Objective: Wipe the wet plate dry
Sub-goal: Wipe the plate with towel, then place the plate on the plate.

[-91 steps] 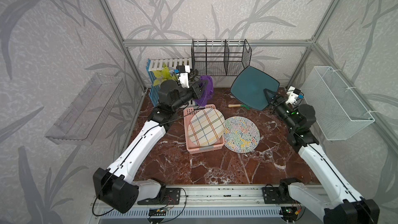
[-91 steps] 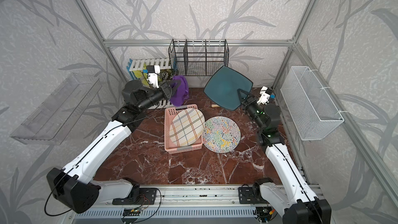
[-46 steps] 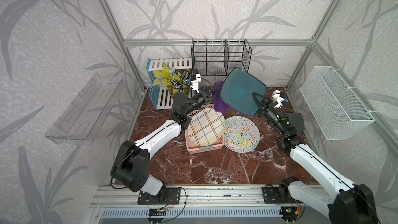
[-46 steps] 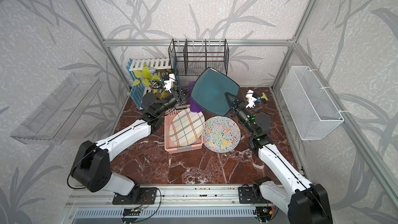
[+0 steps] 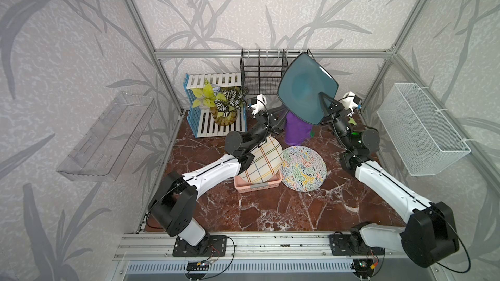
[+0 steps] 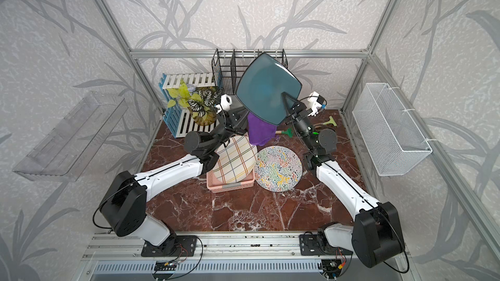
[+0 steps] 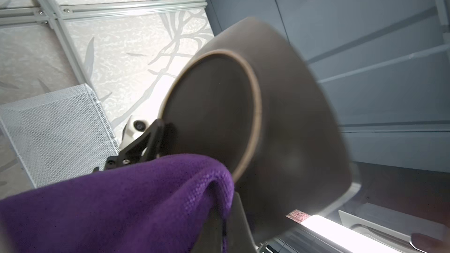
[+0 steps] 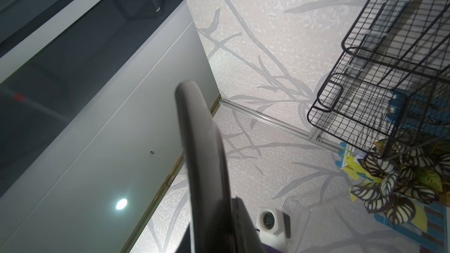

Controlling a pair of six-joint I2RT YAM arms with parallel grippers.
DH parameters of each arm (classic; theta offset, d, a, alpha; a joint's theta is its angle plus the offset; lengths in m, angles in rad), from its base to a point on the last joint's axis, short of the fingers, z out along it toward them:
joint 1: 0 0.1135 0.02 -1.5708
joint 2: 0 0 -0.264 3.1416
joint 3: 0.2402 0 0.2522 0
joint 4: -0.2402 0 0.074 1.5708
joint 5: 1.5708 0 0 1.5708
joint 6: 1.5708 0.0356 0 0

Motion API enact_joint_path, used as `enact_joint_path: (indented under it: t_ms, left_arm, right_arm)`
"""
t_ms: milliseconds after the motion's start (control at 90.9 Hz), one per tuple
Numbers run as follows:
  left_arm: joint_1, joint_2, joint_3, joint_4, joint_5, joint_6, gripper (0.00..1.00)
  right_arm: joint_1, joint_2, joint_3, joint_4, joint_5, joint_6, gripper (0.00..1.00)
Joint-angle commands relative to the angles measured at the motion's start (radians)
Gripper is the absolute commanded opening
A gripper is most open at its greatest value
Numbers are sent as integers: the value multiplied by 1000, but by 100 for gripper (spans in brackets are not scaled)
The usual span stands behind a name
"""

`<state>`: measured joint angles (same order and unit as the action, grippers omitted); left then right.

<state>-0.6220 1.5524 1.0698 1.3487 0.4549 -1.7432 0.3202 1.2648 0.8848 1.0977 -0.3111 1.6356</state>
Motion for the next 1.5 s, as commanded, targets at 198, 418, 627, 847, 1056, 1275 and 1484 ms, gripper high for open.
enact_joint_path:
  t_ms: [198,418,627,847,1056,1275,1484]
  left_arm:
    - [-25,-26,77,126,7,-22,0]
    - [-40,-81,-7,157,-34,-3,0]
    - [77,-277,-47,-239,52,342,0]
    - [131,-460,117,-1191,-236,1103,0]
    - [157,-493,97,-1345,-384,1201,0]
    - [160,-495,44,-1409,-435,1206,0]
    - [169,-510,-19,-1443,-476,1174,0]
  right_arm:
    - [121,-9,33,17,50,-86,0]
    - [-5,65,123,23,32,-40,0]
    - [-179,-61,9,-67,1,-29,0]
    - [-282,-469,-129,-910,-25,-417,0]
    - [-282,-713,-313,-1220,8,-555,0]
    - [-280,-569,-422,-1054,-94,-548,0]
    - [-246,-273,-419,-859,-158,-584,0]
